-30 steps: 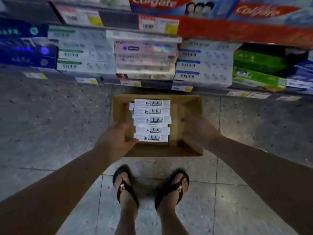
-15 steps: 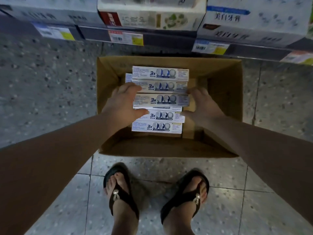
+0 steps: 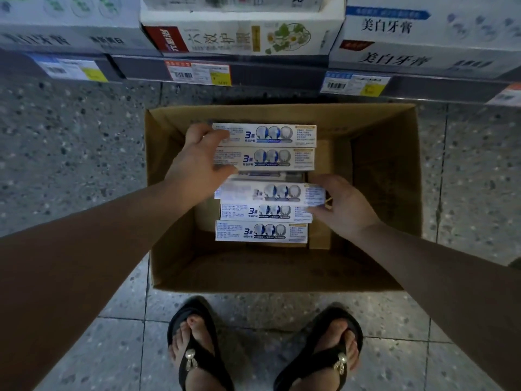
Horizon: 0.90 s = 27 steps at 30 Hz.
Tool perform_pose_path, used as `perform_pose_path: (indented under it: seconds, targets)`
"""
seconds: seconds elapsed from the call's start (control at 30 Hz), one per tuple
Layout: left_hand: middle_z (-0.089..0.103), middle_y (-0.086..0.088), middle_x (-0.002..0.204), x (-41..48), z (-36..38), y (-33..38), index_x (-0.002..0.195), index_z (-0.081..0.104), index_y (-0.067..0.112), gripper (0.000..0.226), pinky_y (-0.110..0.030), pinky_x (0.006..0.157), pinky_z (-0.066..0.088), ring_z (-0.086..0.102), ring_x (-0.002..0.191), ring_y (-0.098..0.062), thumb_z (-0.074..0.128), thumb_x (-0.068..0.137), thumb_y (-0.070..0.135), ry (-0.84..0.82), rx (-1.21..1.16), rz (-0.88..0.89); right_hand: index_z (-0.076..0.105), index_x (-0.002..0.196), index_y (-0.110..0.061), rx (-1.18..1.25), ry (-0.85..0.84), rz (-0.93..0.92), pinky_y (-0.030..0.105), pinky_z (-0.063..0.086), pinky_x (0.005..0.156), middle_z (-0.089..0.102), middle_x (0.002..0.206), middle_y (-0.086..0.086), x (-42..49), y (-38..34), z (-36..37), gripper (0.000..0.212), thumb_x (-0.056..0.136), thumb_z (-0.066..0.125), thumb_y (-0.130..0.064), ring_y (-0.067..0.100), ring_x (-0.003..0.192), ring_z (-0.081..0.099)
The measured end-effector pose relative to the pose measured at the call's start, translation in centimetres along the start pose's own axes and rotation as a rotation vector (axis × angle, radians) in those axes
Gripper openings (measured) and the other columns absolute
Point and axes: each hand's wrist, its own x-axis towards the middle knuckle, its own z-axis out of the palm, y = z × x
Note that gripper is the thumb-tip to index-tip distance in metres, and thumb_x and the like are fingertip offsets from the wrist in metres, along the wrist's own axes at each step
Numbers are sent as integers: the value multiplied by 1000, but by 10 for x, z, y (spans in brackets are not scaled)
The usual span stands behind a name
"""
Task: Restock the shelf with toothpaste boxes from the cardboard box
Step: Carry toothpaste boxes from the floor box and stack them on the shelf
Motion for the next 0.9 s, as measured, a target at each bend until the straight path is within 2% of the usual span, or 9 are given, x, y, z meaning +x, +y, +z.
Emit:
perform_pose_path:
  seconds: [0.17,0.27,0.3,0.4,0.53,0.6,0.7,0.8,0.9]
  targets:
    - [25,-7,141,-2,3,0,140,33,24,72,-36,107,38,39,126,-28,70,78,25,-67,215,43,51,124,-20,-27,-50,31,23,44,91,53,126,0,-47,20,-23,46,80,66,-15,12,106,54]
    - [29,-10,138,-3,10,-1,138,33,21,72,-42,105,39,36,125,-31,71,77,24,-67,332,79,53,121,-20,-3,-38,44,-2,36,78,50,114,-7,-64,29,-28,48,76,71,-14,1,96,48]
    - [30,-11,137,-3,13,-1,136,35,18,69,-42,104,38,37,125,-31,71,77,24,-60,357,83,53,121,-19,12,-26,47,-5,34,74,48,111,-10,-65,31,-28,49,76,72,-14,-1,95,47]
    - [32,-11,137,-6,19,-5,133,40,12,63,-42,104,38,36,124,-31,69,79,26,-39,355,74,54,120,-19,53,20,43,1,34,74,47,109,-12,-63,32,-27,47,76,71,-14,3,98,48]
    - [42,-9,136,-19,13,-2,132,46,15,56,-40,100,39,38,125,-28,67,81,25,-41,166,49,54,120,-18,87,62,37,4,35,75,48,109,-10,-66,28,-31,46,77,71,-13,6,98,51]
    - [53,-8,126,-35,0,5,128,48,20,51,-37,91,44,48,117,-25,67,81,23,-41,8,-19,55,118,-17,118,56,46,4,40,73,50,108,-8,-77,20,-41,46,75,72,-9,11,98,55]
    - [57,-3,111,-68,-29,21,121,54,17,45,-28,80,43,56,103,-22,69,79,16,15,-151,-85,57,114,-15,145,47,25,-1,44,70,54,107,-3,-103,1,-66,45,73,73,-5,17,97,59]
    - [56,3,103,-108,-72,38,118,56,15,44,-5,64,41,54,94,-13,71,77,7,60,-307,-115,51,105,-36,119,25,-20,-2,43,70,59,107,0,-134,-33,-104,48,74,73,-8,18,96,62]
    - [58,10,89,-150,-126,58,104,55,24,40,-3,61,43,60,81,-2,70,76,1,126,-394,-113,42,96,-49,82,-5,-95,0,44,68,62,107,1,-164,-80,-148,55,74,72,-9,15,92,64]
